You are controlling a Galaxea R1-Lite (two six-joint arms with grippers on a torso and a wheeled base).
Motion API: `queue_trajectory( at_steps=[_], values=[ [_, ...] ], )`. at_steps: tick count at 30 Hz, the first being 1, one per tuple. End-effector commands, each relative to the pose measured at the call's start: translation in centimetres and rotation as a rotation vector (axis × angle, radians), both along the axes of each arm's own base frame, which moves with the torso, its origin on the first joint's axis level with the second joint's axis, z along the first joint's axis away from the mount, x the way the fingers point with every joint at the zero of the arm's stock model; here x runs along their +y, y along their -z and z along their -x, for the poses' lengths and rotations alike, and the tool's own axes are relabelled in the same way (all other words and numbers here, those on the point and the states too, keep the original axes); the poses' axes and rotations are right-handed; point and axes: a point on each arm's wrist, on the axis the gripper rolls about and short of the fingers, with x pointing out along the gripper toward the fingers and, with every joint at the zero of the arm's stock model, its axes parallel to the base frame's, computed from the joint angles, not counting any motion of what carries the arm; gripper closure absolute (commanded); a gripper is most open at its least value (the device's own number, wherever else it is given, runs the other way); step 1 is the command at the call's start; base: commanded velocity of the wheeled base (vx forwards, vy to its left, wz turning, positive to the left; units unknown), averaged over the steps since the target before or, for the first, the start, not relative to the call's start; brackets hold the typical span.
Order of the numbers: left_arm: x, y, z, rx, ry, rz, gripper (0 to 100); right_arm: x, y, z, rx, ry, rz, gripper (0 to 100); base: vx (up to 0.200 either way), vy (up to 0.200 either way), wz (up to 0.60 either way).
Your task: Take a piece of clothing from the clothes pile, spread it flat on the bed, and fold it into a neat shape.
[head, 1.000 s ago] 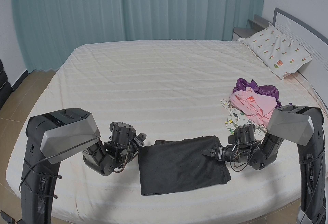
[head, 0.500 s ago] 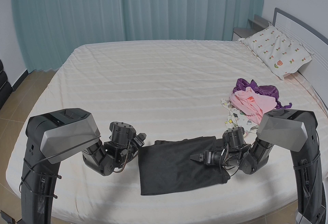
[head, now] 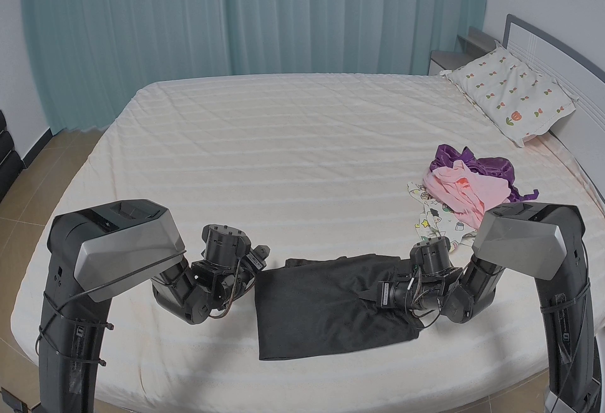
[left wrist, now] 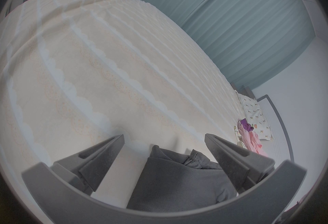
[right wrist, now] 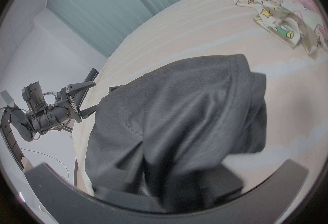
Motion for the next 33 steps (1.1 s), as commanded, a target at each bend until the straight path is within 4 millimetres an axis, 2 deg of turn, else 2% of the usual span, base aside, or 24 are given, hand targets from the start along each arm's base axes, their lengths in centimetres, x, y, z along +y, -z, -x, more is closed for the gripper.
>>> queue_trajectory(
  at_steps=[1,8,13,17,21,33],
  values=[
    [0.0,-0.1,0.0,-0.001,-0.001,0.002,0,-0.2,0.1,0.1,0.005,0.011,-0.004,100,0.000,0.000,0.00],
    [0.0,0.0,0.2,0.006,-0.007,-0.004,0,-0.3,-0.3,0.2,0.005,0.025,-0.031,100,0.000,0.000,0.00],
    [0.1,-0.1,0.7,0.009,-0.028,-0.023,0,-1.1,-1.7,0.7,0.011,0.034,-0.127,100,0.000,0.000,0.00],
    [0.1,-0.2,0.9,0.007,-0.032,-0.026,0,-1.8,-2.1,0.8,0.019,0.043,-0.136,100,0.000,0.000,0.00],
    [0.1,-1.1,1.0,-0.002,-0.052,0.010,0,-2.5,-2.4,1.1,0.031,0.064,-0.146,100,0.000,-0.200,0.00],
    [0.2,-1.3,1.4,0.003,-0.049,0.011,0,-4.6,-3.4,2.1,0.072,0.093,-0.169,100,0.000,-0.200,0.00]
  ],
)
